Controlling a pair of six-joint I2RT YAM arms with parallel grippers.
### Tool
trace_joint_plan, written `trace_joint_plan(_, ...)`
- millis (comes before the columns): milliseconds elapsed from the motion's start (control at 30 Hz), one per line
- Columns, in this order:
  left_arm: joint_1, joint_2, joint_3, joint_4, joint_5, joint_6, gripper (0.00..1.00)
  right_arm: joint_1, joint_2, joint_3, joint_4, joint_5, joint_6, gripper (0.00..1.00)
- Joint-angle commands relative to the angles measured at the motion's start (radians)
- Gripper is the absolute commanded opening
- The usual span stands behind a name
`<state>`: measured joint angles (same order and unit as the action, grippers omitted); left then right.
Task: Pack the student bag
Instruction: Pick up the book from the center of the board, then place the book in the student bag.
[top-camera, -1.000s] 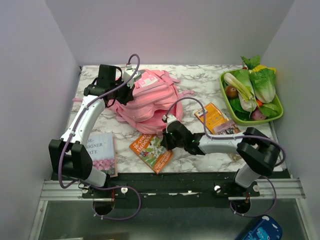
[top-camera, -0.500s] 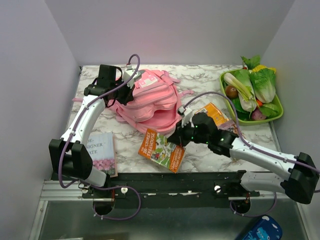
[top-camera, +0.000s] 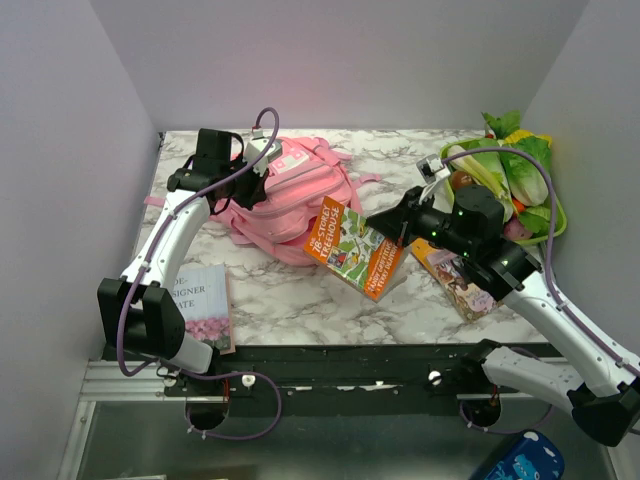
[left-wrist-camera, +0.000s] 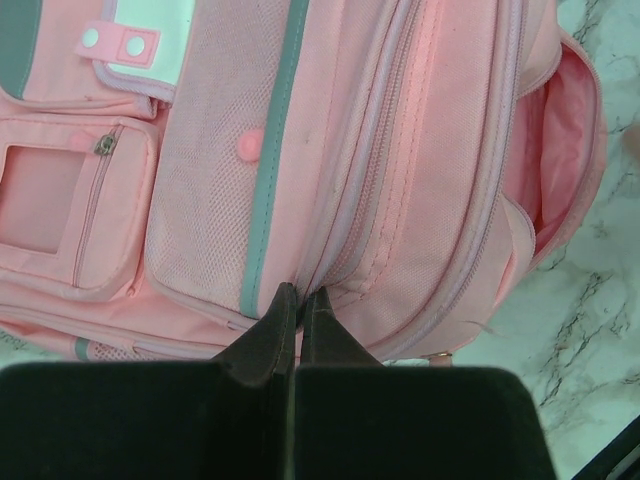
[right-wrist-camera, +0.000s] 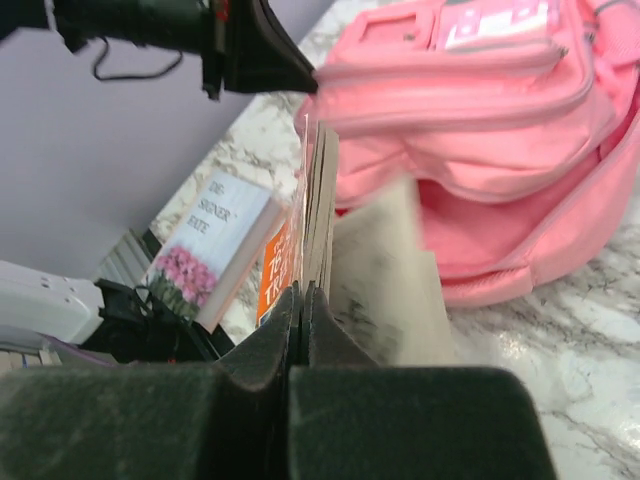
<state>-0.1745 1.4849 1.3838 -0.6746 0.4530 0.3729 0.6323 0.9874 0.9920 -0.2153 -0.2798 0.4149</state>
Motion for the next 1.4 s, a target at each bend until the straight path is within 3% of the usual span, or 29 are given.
trace_joint_plan(0, 0.017, -0.051, 0.015, 0.052, -0.002, -0.034, 0.00, -0.046, -0.061, 0.074, -0.025, -0.025, 0.027, 0.01)
trace_joint_plan(233, 0.017, -0.064, 0.009, 0.052, 0.004, -0.035, 0.00, -0.071, -0.075, 0.120, -0.136, 0.125, 0.015, 0.01)
trace_joint_plan(533, 0.017, -0.084, 0.000, 0.053, 0.027, -0.071, 0.00, -0.077, 0.025, 0.002, -0.063, 0.258, 0.094, 0.01)
trace_joint_plan(967, 0.004, -0.107, -0.060, 0.069, 0.107, -0.137, 0.00, -0.079, 0.122, -0.174, 0.149, 0.517, 0.465, 0.01)
trace_joint_plan(1367, -0.006, -0.141, -0.120, 0.075, 0.119, -0.115, 0.00, -0.088, 0.260, -0.181, 0.329, 0.553, 0.781, 0.01)
